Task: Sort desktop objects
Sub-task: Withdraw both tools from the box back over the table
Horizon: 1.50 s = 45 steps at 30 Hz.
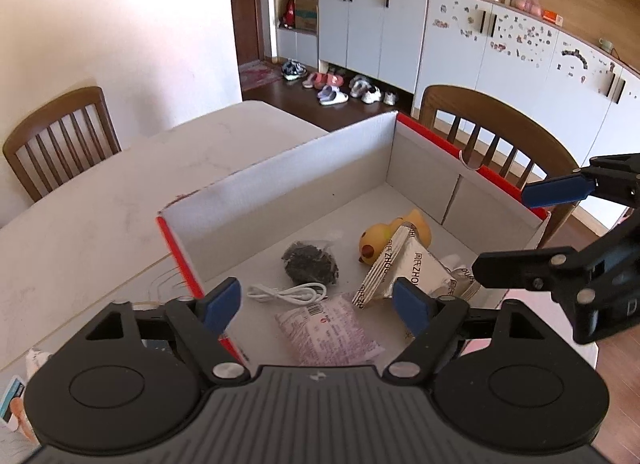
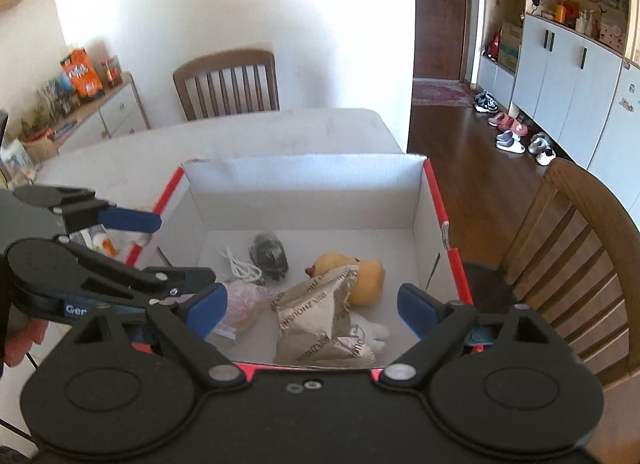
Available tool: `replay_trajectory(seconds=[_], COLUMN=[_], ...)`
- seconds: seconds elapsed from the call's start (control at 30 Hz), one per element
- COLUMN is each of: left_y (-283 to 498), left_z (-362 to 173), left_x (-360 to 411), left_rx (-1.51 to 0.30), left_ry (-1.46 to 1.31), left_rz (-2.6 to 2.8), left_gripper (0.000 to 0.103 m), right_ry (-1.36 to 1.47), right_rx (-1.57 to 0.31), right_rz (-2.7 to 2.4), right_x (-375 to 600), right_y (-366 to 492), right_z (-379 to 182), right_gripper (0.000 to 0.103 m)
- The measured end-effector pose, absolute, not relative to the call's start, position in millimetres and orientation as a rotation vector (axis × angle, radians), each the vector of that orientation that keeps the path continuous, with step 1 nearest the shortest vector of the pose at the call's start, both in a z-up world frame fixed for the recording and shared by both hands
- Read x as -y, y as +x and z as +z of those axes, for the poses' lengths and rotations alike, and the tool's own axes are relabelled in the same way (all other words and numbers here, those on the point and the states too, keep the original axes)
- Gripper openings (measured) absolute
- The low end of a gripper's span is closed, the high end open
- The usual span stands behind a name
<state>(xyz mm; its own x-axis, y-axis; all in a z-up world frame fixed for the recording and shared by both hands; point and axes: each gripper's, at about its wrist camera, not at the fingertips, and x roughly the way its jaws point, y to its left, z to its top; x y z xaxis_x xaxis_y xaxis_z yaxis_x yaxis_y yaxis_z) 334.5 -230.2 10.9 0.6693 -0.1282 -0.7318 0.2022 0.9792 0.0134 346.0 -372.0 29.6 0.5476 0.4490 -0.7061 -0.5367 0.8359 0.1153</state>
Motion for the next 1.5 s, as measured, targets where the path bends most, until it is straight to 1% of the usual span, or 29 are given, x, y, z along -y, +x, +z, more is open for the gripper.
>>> replay_trajectory(seconds=[0.13,0.17,0.23,0.27,0.3,0.53,0.83,1.5], left_y=[321.4,317.5,310.6,306.3,302.9,275.5,233.5,151.5], left_z=[18.0,19.7,22.6,23.9,25.0,28.2,25.3,10.8], left_x=[220.3,217.3,211.7,207.9,204.6,175.7,124.5,13.5], left_rx=[-0.789,-0.781,-0.772,-0.764,-0.757,-0.730,-0.713,-0.685], left_ry=[0.089,0.084,0.073,0.064,0.058,0.035,0.017,-0.044], left_rz=[-0.186,-0.185,-0.183,-0.180,-0.178,-0.163,-0.129,-0.103], left_gripper=[0.085,0.087,0.093,0.099,0.101,0.101,0.101,0.101], right_ry=[-0.103,-0.095,-0.083,-0.079,-0.078,-0.060,-0.061,-0.062], right_rx=[-0.784,-0.773,-0.757,-0.750,-0.745,-0.728,-0.741,-0.743], right_rz=[0.596,0.598,0.599,0.601,0.602,0.595,0.588,0.554], right_x=[364.1,362.5,358.7,356.5,354.4,336.9,293.9,191.3], right_y=[337.4,334.6,331.0,328.5,326.9,311.9,281.0,221.8], right_z=[33.9,35.8,38.2,39.9,41.2,47.9,44.8,42.7], right_gripper=[0.094,0.094,0.095,0.096,0.096,0.100,0.102,0.102])
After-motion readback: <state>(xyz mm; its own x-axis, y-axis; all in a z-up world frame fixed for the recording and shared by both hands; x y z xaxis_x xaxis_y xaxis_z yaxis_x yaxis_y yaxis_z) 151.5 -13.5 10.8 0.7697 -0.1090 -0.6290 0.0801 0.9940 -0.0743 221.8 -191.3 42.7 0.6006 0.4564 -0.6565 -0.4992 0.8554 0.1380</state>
